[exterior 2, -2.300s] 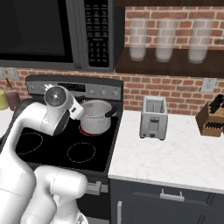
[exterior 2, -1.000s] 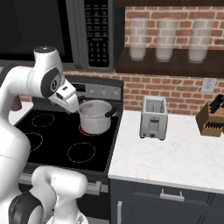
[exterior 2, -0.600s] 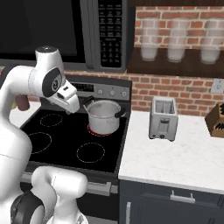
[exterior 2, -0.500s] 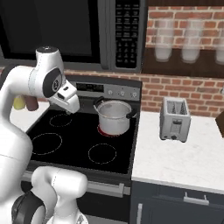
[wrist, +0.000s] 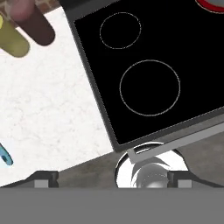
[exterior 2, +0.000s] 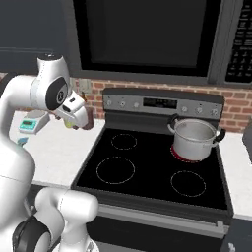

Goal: Put the avocado and squash in the pot. Retrieve the spatula and lightly stir the vegetables in the pot.

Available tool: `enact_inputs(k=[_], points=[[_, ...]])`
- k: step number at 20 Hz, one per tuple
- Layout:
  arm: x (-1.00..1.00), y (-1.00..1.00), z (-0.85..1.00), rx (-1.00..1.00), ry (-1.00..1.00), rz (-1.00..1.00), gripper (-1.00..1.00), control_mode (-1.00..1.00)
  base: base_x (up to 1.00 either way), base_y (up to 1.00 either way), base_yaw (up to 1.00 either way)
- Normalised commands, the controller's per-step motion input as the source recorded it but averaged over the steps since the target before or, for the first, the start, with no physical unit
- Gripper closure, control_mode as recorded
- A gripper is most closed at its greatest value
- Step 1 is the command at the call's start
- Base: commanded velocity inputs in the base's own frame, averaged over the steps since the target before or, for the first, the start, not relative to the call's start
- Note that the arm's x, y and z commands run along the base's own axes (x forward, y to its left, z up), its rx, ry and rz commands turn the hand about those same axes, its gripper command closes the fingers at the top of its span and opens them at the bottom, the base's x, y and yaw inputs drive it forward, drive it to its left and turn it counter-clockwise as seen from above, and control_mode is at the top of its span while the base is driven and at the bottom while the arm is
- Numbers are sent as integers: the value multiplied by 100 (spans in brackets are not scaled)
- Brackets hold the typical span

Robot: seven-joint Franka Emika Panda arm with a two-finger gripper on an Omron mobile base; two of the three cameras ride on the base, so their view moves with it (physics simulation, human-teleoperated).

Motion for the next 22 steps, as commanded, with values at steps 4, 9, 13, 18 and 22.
enact_inputs(k=[4,9,13,18,22], points=[[0,0,0,0,0,0,-100,100,0,100,3],[0,0,0,0,0,0,-100,100,0,100,1],[0,0,0,0,0,0,-100,100,0,100,1],[0,0,0,0,0,0,-100,100,0,46,0],[0,-3,-5,0,1,0,-100,-100,0,0,0]])
